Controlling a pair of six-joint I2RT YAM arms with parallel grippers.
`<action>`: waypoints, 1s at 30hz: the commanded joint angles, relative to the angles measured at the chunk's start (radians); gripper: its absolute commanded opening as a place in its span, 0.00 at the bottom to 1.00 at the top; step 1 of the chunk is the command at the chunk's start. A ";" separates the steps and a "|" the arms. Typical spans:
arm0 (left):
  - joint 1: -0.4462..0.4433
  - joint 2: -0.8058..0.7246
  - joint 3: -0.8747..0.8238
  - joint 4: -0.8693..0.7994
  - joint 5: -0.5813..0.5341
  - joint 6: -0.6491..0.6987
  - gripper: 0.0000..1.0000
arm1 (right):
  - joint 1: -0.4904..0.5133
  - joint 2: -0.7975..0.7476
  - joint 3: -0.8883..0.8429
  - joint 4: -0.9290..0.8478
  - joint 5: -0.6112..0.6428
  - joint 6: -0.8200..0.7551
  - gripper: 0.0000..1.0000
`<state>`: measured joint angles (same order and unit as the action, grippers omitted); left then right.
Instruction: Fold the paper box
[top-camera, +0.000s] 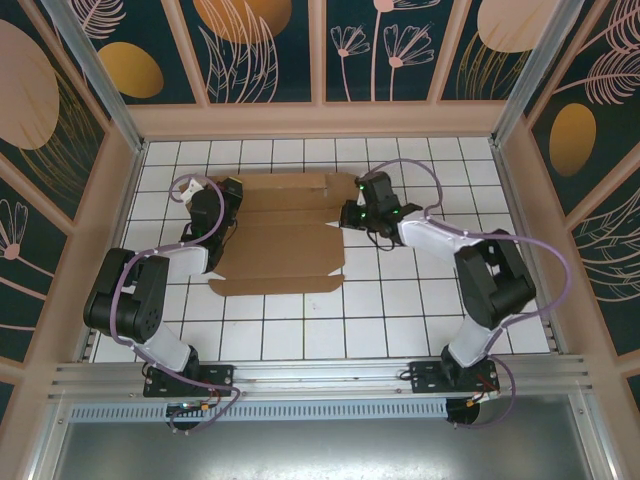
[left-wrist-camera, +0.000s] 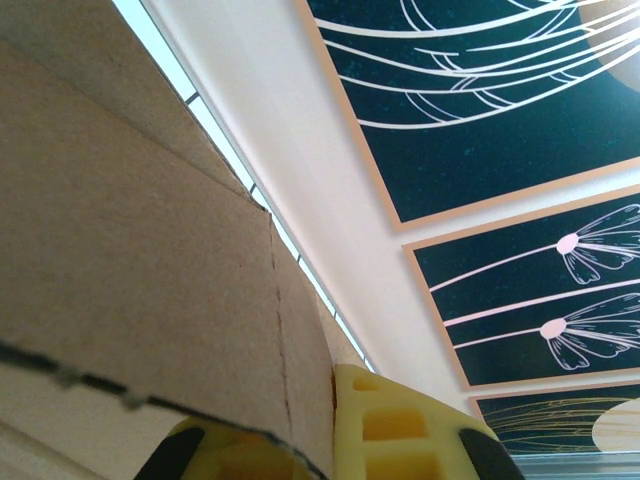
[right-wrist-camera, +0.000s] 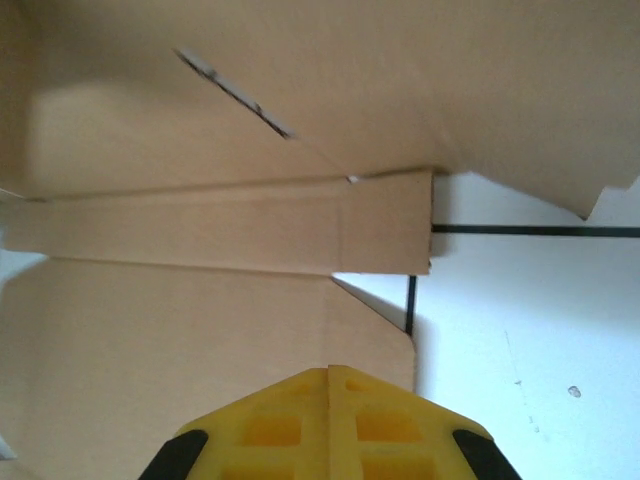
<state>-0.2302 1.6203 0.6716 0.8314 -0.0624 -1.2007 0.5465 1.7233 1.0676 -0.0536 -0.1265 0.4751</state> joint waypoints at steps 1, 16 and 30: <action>0.000 0.012 0.001 -0.114 0.001 0.020 0.00 | 0.018 0.052 -0.001 0.039 0.107 -0.023 0.00; -0.001 0.028 0.003 -0.107 0.004 0.010 0.00 | -0.101 0.228 0.008 0.219 0.071 0.170 0.00; -0.001 0.044 0.000 -0.099 0.018 -0.003 0.00 | -0.105 0.323 0.019 0.383 -0.168 0.311 0.00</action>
<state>-0.2302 1.6279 0.6796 0.8272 -0.0612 -1.2079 0.4305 2.0178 1.0946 0.2523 -0.1982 0.7261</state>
